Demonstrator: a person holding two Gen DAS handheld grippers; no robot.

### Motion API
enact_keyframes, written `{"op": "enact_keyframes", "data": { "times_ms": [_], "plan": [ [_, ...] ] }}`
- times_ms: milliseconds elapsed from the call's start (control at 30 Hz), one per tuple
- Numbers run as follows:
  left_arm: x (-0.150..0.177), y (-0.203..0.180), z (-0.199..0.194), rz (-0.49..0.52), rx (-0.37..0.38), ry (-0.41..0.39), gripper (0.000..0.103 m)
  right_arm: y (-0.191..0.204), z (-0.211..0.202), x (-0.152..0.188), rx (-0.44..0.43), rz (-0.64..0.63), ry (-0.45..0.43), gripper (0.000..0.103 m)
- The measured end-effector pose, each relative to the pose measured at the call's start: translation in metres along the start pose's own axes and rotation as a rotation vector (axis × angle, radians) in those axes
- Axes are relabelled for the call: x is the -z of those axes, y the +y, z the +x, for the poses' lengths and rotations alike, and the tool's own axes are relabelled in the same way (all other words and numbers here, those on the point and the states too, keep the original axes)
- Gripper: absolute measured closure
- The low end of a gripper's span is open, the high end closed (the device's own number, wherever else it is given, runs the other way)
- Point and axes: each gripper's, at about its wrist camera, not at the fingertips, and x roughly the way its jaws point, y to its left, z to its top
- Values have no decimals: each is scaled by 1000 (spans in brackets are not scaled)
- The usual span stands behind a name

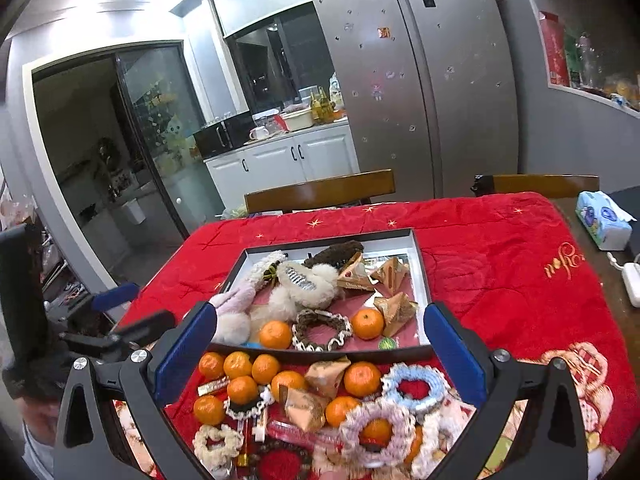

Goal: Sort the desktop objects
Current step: 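Withdraw both open tools from the box back toward the loose items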

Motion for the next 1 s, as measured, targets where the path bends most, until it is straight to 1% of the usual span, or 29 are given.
{"op": "enact_keyframes", "data": {
  "times_ms": [67,133,233,300,367,433,500,533,567,633,733,833,933,1000],
  "plan": [
    [7,3,-15,3,-9,-17,0,1,-9,5,15,-1,-12,0],
    [15,8,-27,-13,12,-16,0,1,-21,12,27,3,-28,0],
    [26,13,-41,-28,16,-22,0,3,-36,23,42,12,-48,0],
    [37,15,-50,-26,12,-34,0,6,-48,32,82,6,-82,0],
    [51,15,-57,-21,28,-42,0,9,-59,43,105,-1,-114,0],
    [64,14,-62,-11,20,-49,0,8,-65,52,91,6,-111,0],
    [76,13,-63,21,-1,-57,0,7,-68,62,79,19,-99,0],
    [80,11,-62,59,-8,-59,0,6,-69,66,82,21,-95,0],
    [86,7,-60,103,-26,-51,0,5,-69,70,88,24,-91,0],
    [94,4,-56,127,-65,-31,0,1,-67,76,90,32,-81,0],
    [103,8,-52,89,-11,-23,0,-2,-63,78,97,33,-57,0],
    [108,10,-51,72,-12,-22,0,-4,-64,77,98,37,-64,0],
    [107,12,-48,54,-9,-11,0,-8,-66,77,80,58,-69,0],
    [107,18,-44,4,1,30,0,-10,-66,78,79,60,-70,0]
  ]
}}
